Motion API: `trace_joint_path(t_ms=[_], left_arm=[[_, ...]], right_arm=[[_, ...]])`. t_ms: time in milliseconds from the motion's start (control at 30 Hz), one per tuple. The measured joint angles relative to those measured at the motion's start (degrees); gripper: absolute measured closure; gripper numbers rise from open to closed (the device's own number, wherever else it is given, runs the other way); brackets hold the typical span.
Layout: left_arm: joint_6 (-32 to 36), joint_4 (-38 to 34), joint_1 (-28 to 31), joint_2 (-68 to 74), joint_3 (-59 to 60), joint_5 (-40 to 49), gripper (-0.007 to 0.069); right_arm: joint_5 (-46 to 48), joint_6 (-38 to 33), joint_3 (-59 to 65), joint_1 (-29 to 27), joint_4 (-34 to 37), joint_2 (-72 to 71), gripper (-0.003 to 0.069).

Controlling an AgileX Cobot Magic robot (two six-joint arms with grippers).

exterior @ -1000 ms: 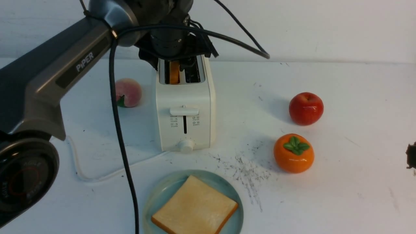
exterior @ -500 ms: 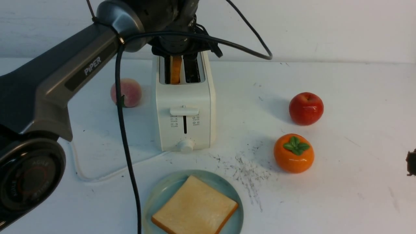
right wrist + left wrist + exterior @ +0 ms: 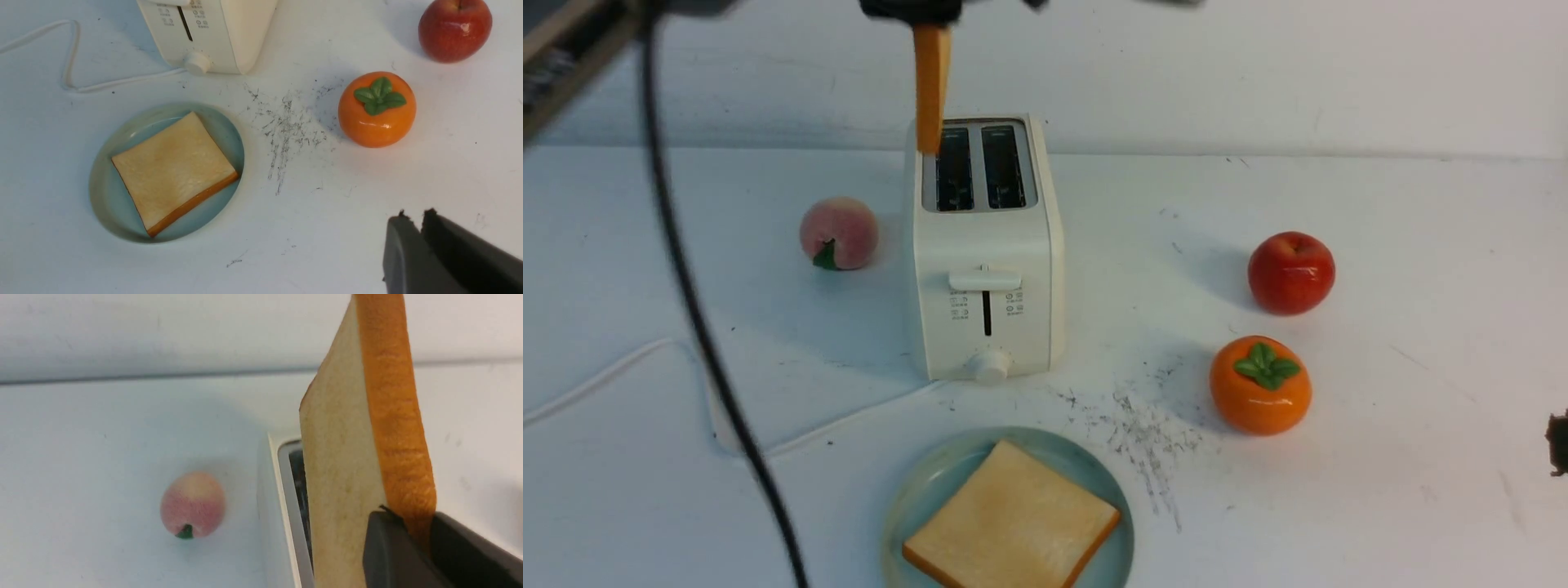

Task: Take toasted bread from bread machine on white table place on plate.
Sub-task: 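Place the slice of bread on the plate with the left gripper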

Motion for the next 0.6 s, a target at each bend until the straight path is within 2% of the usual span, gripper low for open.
trace_joint_path(t_ms=[133, 233, 333, 367, 400, 500, 533, 600], left_arm=[[0.18, -2.34, 0.0, -9.57, -0.28, 3.91, 0.0551], [1.99, -7.04, 0.0, -18.69, 0.04, 8.63, 0.0551], [5.48, -16.67, 0.0, -30.95, 8.22, 8.63, 0.0551], [5.9, -17.31, 0.0, -32.38, 8.97, 8.63, 0.0551], [7.49, -22.98, 0.0, -38.17, 16.11, 8.63, 0.0551], [8.95, -28.77, 0.0, -45.4, 27.69, 8.63, 0.0551], [9.45, -32.6, 0.0, -50.26, 38.53, 7.29, 0.0551], [9.59, -35.96, 0.0, -55.75, 52.53, 1.56, 0.0551]], right_arm=[[0.0, 0.0, 0.0, 0.0, 0.0, 0.0, 0.0594], [0.02, 0.0, 0.0, 0.0, 0.0, 0.0, 0.0594], [0.15, 0.0, 0.0, 0.0, 0.0, -0.04, 0.0591], [0.14, 0.0, 0.0, 0.0, 0.0, -0.04, 0.0591], [0.25, 0.0, 0.0, 0.0, 0.0, -0.04, 0.0587], [0.29, 0.0, 0.0, 0.0, 0.0, -0.04, 0.0584], [0.29, 0.0, 0.0, 0.0, 0.0, -0.04, 0.0582], [0.29, 0.0, 0.0, 0.0, 0.06, -0.04, 0.058]])
